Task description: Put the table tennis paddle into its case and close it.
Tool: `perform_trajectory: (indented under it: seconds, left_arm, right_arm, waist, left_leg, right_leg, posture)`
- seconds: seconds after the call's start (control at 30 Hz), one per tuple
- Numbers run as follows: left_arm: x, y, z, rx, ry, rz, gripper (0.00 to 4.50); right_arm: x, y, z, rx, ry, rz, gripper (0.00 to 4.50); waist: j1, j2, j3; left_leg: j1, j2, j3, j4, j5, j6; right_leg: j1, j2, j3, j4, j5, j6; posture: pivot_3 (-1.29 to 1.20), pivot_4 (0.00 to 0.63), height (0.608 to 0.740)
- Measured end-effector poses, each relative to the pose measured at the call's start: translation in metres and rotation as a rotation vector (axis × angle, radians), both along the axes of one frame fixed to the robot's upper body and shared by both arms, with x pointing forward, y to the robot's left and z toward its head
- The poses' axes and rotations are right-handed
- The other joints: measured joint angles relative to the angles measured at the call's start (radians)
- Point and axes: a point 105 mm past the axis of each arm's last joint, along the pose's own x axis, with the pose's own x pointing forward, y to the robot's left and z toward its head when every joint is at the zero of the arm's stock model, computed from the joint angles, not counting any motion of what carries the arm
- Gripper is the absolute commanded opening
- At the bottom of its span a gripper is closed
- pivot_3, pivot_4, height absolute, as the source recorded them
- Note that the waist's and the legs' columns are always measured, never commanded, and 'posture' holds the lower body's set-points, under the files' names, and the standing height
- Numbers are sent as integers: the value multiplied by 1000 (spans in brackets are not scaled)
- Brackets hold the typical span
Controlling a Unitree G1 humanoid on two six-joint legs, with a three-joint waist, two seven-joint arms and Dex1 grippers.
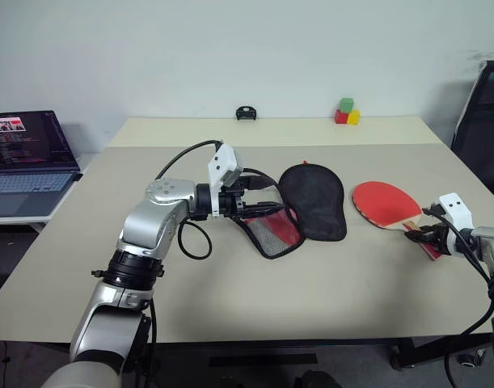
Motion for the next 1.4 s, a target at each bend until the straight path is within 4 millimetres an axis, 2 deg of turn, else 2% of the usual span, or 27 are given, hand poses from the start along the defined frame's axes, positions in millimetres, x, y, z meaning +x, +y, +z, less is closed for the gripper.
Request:
perform_trajectory:
  seconds: [0.27,0.43,0.6,0.77,0.97,1.07,1.2,1.4]
  left_arm:
    - [4,19,-4,4,7,77,3293]
    - [7,27,-3,1,3,115,3293]
    - [8,32,-9,5,15,145,3293]
    - [9,36,-8,8,13,159,3293]
    - [9,39,-6,7,3,171,3293]
    - [10,40,-5,6,-2,174,3293]
    - [10,41,-5,8,-6,181,3293]
    - [10,43,-7,8,-11,192,3293]
  right_arm:
    - [-2,3,7,39,-51,-139,1114]
    - [-1,29,23,87,-117,-163,1114]
    - [0,61,52,118,-207,-167,1114]
    - [3,98,62,186,-233,-168,1114]
    - [17,162,63,321,-223,-159,1114]
    - [26,193,57,362,-197,-148,1114]
    - [36,203,46,349,-180,-173,1114]
    - [45,203,23,287,-156,-206,1114]
  waist:
    - [7,1,0]
    - [7,1,0]
    - [10,1,1]
    - [6,1,1]
    - [5,1,1]
    - [6,1,1]
    - [11,1,1]
    - [4,1,1]
  left_leg:
    - [-3,0,0,-1,0,1]
    - [-5,0,0,-2,0,1]
    - [-5,0,-1,-2,0,1]
    - [-5,-1,-1,-2,0,1]
    - [-5,-1,-1,-3,0,1]
    - [-5,-1,-1,-3,0,1]
    - [-7,-2,-2,-3,0,0]
    - [-18,-2,0,-2,2,-2]
  right_leg:
    - [-3,0,0,0,1,1]
    - [-4,-1,0,-1,0,1]
    - [-5,-1,0,-1,0,1]
    - [-5,0,0,-1,0,1]
    - [-6,0,0,-1,0,1]
    - [-7,0,0,-1,0,1]
    - [-7,-1,-1,-1,0,1]
    - [-20,-1,1,3,0,0]
  posture:
    - [0,150,740]
    - [0,150,740]
    - [0,150,740]
    - [0,150,740]
    - [0,150,740]
    - [0,150,740]
    - [0,150,740]
    - [0,150,740]
